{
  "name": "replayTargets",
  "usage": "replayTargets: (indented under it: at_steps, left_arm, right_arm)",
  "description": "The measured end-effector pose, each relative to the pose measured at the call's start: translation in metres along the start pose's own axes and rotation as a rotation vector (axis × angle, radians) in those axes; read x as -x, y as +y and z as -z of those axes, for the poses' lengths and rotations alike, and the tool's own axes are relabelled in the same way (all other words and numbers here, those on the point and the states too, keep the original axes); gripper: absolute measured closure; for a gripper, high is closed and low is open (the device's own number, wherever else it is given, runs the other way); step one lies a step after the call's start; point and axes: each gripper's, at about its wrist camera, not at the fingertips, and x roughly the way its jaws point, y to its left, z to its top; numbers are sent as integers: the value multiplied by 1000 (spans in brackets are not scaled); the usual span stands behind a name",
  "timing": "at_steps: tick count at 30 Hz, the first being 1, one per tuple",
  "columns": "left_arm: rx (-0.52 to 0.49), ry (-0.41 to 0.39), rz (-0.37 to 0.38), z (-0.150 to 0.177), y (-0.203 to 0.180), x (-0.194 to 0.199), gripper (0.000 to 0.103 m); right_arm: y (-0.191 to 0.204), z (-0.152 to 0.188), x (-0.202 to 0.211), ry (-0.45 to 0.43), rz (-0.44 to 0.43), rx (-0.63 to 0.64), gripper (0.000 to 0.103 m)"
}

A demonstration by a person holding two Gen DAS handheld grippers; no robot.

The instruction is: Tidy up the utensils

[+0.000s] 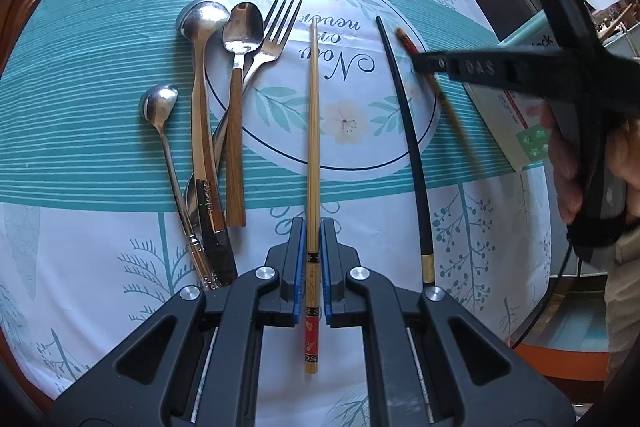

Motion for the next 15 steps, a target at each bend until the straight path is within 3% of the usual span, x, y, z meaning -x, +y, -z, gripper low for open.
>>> replayTargets:
  at_steps: [8,15]
  left_arm:
    - [-17,-11,-13,2,-1,1,98]
    - [-7,-17,-32,4,-6,0,98]
  right_arm:
    - [-7,41,42,-95,-201,-128,97]
    - [-28,89,96,-269,-299,-410,97]
